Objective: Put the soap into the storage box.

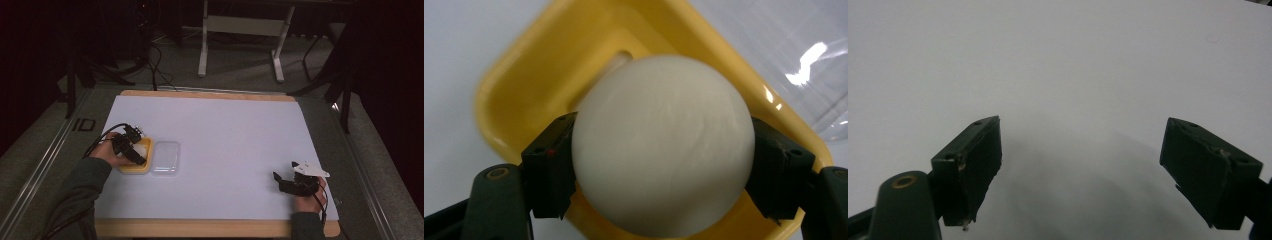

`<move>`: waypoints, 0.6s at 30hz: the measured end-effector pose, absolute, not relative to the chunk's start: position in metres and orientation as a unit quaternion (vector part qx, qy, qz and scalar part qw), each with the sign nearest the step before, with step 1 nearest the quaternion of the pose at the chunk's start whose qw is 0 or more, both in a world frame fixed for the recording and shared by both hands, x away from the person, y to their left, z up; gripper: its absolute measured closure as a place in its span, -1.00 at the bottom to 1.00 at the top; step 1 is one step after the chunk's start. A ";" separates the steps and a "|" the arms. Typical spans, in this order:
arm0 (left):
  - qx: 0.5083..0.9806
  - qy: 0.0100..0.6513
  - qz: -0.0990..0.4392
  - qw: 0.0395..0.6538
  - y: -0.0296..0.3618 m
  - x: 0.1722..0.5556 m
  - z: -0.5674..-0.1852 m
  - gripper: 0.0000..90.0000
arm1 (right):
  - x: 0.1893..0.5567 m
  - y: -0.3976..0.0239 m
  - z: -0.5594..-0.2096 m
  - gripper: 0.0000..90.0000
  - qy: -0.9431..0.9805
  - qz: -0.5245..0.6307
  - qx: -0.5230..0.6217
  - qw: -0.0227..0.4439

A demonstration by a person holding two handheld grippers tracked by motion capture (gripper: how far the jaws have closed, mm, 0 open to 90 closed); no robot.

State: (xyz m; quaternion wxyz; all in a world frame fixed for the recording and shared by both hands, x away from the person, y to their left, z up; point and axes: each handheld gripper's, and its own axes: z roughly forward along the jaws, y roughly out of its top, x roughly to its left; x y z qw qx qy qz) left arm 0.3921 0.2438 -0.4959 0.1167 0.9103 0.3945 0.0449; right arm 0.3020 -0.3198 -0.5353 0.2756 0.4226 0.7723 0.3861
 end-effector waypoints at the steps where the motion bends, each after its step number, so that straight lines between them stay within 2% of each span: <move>1: 0.910 0.393 0.041 0.122 0.245 0.392 -0.496 -0.46 | 0.302 -0.320 -0.535 -0.63 0.773 0.386 0.422 0.276; 7: 0.906 0.397 0.029 0.146 0.251 0.390 -0.494 -0.49 | 0.302 -0.320 -0.535 -0.63 0.773 0.386 0.422 0.276; 11: 0.905 0.394 0.044 0.157 0.252 0.387 -0.486 -0.63 | 0.302 -0.320 -0.535 -0.63 0.772 0.386 0.422 0.276; 18: 0.904 0.387 0.088 0.160 0.253 0.379 -0.473 -0.65 | 0.302 -0.320 -0.535 -0.63 0.773 0.385 0.423 0.275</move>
